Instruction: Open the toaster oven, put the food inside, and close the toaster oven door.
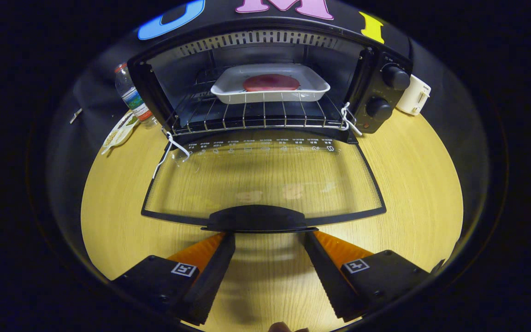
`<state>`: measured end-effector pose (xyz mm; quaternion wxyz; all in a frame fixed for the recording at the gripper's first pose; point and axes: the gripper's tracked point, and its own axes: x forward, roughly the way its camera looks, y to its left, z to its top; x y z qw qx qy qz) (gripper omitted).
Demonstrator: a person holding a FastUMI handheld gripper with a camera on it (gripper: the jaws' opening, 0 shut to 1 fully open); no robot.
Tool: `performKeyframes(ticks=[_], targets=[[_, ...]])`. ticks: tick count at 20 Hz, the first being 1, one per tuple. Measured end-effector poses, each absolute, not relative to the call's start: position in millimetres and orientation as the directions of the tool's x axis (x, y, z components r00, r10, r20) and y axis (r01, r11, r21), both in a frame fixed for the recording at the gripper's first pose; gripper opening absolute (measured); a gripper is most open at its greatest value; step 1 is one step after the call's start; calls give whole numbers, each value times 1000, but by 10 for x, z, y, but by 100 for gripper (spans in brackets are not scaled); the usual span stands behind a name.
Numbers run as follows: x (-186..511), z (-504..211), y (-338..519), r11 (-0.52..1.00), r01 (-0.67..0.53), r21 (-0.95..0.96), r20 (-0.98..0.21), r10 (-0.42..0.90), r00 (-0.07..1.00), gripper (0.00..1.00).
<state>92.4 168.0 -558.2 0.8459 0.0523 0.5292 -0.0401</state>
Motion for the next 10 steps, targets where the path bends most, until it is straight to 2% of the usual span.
performKeyframes(ticks=[10], targets=[[919,-5206,1675,989,122,81,-840,2,542,99]])
